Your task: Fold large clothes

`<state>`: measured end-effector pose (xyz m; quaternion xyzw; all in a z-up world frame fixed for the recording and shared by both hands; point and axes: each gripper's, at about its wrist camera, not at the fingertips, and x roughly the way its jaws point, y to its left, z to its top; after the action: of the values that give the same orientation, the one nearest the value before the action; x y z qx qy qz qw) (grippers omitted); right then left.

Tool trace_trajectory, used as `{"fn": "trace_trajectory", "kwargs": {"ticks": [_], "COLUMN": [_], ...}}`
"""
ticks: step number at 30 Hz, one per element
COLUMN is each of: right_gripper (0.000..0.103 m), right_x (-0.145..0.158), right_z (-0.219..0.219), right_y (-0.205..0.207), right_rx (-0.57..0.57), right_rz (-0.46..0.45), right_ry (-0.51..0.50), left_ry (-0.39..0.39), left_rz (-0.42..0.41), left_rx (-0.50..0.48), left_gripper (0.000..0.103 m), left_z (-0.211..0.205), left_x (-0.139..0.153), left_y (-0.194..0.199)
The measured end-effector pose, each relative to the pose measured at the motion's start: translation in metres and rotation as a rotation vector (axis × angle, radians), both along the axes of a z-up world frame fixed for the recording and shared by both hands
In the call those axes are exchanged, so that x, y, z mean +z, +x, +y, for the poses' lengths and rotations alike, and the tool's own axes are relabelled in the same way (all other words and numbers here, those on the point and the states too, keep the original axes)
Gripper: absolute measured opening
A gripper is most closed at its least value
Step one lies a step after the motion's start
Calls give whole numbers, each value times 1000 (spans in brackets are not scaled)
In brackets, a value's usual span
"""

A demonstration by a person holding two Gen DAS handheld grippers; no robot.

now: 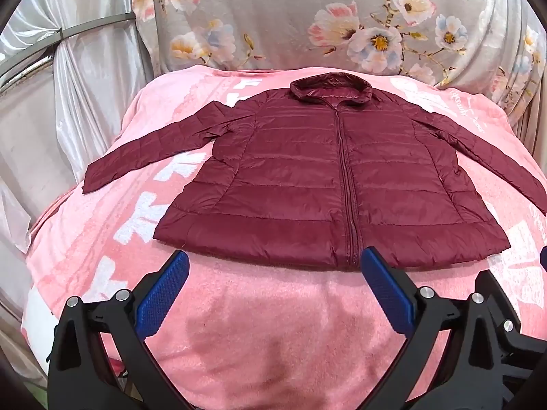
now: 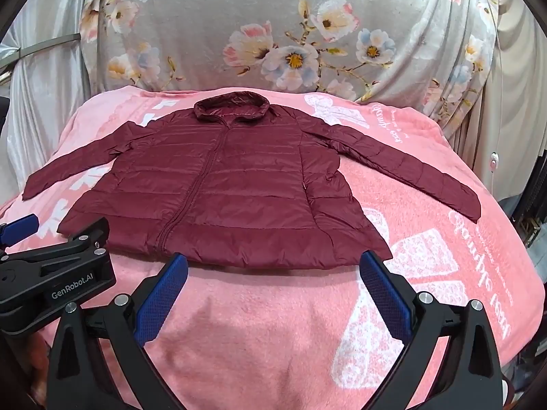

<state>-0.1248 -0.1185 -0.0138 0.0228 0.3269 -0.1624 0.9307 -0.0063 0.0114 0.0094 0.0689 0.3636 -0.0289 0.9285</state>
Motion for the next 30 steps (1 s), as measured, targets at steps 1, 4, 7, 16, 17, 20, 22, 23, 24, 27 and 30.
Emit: {"fn": "trace_trajectory", "kwargs": {"ticks": [1, 4, 7, 16, 17, 20, 22, 23, 24, 27, 30], "right_gripper": [98, 98, 98, 98, 98, 98, 98, 98, 98, 98, 98], "right_x": [0, 0, 0, -1, 0, 0, 0, 0, 0, 0, 0], "right_z": [0, 0, -1, -1, -1, -1, -1, -1, -1, -1, -1], "right_y": [0, 0, -1, -1, -1, -1, -1, -2, -1, -1, -1], "right_rx": [0, 1, 1, 2, 2, 2, 2, 2, 2, 3, 2], "right_rz": [0, -1, -1, -3, -3, -3, -3, -3, -4, -4, -4], "right_ry": [2, 3, 4, 4, 4, 6, 6, 6, 6, 7, 7], "left_ry": [0, 1, -1, -1, -1, 2, 3, 3, 3, 3, 4], "left_rz": [1, 0, -2, -1, -1, -2, -2, -2, -2, -2, -3], "left_rx": [0, 0, 1, 0, 0, 0, 0, 0, 0, -1, -1], "left_gripper": [98, 98, 98, 98, 98, 98, 98, 98, 98, 98, 98], "left_z": [1, 3, -2, 8, 8, -2, -1, -2, -2, -2, -2], "left_x": [0, 2, -1, 1, 1, -1, -1, -1, -1, -1, -1], "left_y": [0, -1, 1, 1, 1, 1, 1, 1, 1, 1, 1]}}
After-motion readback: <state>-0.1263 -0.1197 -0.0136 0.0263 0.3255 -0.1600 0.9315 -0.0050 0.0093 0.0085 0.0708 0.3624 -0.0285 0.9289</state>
